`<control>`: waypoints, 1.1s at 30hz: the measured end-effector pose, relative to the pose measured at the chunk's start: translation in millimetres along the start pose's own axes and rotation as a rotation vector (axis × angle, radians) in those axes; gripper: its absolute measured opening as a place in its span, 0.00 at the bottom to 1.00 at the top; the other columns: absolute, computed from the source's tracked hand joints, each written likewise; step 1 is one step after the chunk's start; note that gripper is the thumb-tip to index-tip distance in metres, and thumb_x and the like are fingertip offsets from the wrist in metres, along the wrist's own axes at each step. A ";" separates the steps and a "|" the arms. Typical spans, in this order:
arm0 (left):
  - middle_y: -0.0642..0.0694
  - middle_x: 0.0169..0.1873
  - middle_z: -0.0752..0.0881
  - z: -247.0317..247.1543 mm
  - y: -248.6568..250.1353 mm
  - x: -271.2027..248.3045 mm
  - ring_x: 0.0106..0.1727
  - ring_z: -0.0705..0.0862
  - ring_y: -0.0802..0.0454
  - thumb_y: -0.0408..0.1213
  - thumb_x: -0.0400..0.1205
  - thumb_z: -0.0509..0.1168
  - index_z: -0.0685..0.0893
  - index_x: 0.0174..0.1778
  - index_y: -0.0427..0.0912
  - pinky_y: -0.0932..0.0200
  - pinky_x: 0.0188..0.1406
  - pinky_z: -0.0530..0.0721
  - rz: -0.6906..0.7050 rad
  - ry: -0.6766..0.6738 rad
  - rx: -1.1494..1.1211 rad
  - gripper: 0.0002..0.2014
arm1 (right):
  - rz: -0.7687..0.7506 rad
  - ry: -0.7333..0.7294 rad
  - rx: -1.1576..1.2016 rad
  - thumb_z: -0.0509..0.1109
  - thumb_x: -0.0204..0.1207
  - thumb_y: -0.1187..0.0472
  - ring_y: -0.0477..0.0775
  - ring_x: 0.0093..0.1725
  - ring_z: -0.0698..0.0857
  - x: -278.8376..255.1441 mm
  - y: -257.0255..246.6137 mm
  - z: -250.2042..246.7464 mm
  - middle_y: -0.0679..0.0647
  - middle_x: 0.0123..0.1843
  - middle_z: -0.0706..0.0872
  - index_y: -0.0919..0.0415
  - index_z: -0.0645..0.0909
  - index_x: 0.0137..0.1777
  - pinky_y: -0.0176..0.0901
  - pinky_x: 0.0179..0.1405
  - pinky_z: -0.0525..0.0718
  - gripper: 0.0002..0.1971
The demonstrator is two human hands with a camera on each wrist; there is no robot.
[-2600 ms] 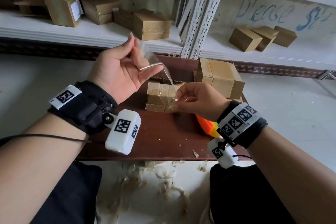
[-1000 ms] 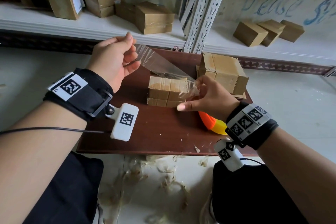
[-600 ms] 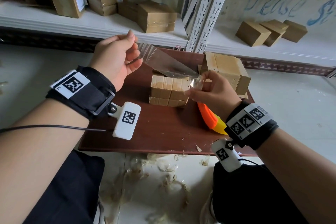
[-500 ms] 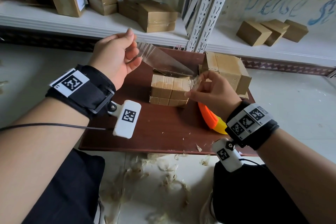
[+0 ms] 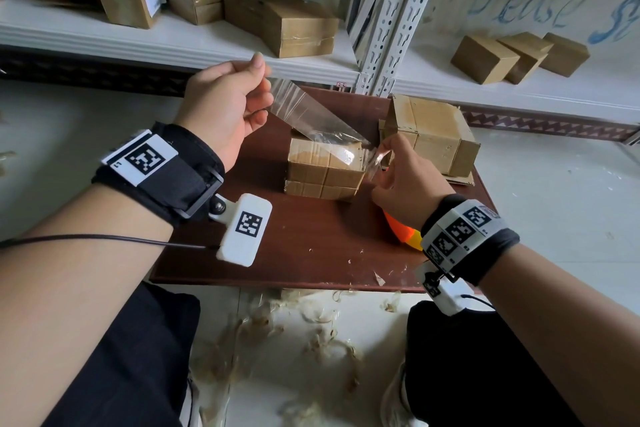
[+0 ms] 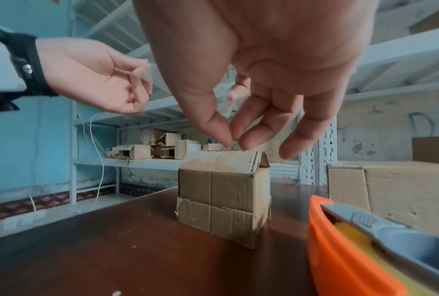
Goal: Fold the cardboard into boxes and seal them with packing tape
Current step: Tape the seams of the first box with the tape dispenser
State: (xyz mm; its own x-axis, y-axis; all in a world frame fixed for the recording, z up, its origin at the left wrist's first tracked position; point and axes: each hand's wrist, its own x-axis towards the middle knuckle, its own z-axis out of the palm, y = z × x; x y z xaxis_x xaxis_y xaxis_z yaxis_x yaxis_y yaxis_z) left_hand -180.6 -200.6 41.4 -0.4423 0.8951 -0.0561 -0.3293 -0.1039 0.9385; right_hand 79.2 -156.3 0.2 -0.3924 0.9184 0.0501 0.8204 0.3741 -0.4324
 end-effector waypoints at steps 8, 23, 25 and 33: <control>0.53 0.33 0.87 1.4 -3.6 -1.2 0.35 0.86 0.57 0.43 0.85 0.72 0.89 0.45 0.44 0.61 0.40 0.81 0.035 -0.023 0.058 0.07 | 0.034 -0.031 -0.106 0.77 0.67 0.65 0.65 0.44 0.86 1.4 1.1 -1.9 0.59 0.48 0.87 0.55 0.63 0.69 0.55 0.43 0.87 0.34; 0.54 0.32 0.85 0.6 -1.1 -1.6 0.33 0.83 0.59 0.42 0.86 0.72 0.88 0.45 0.44 0.59 0.42 0.81 0.031 0.015 0.032 0.07 | 0.039 -0.151 -0.130 0.86 0.64 0.58 0.56 0.49 0.77 -1.7 7.4 -6.2 0.56 0.60 0.73 0.54 0.60 0.61 0.36 0.35 0.72 0.38; 0.54 0.31 0.85 -1.9 3.3 0.2 0.32 0.83 0.60 0.42 0.85 0.73 0.88 0.44 0.45 0.59 0.42 0.81 0.023 0.046 -0.002 0.07 | 0.041 -0.166 -0.092 0.86 0.64 0.57 0.60 0.55 0.79 -1.1 8.2 -6.7 0.56 0.61 0.75 0.55 0.61 0.61 0.43 0.41 0.80 0.37; 0.54 0.32 0.84 -7.1 8.0 3.6 0.30 0.82 0.61 0.42 0.86 0.72 0.87 0.41 0.46 0.60 0.42 0.79 -0.025 -0.001 -0.027 0.08 | -0.025 -0.133 0.056 0.75 0.74 0.66 0.56 0.61 0.85 1.0 8.2 -9.1 0.51 0.61 0.83 0.57 0.68 0.76 0.51 0.60 0.86 0.32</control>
State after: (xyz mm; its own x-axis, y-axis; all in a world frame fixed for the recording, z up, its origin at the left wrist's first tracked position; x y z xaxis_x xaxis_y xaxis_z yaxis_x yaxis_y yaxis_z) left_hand -190.7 -201.4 46.3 -0.4328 0.8980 -0.0793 -0.3625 -0.0928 0.9273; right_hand 89.3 -151.1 4.9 -0.4672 0.8823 -0.0566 0.7865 0.3855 -0.4825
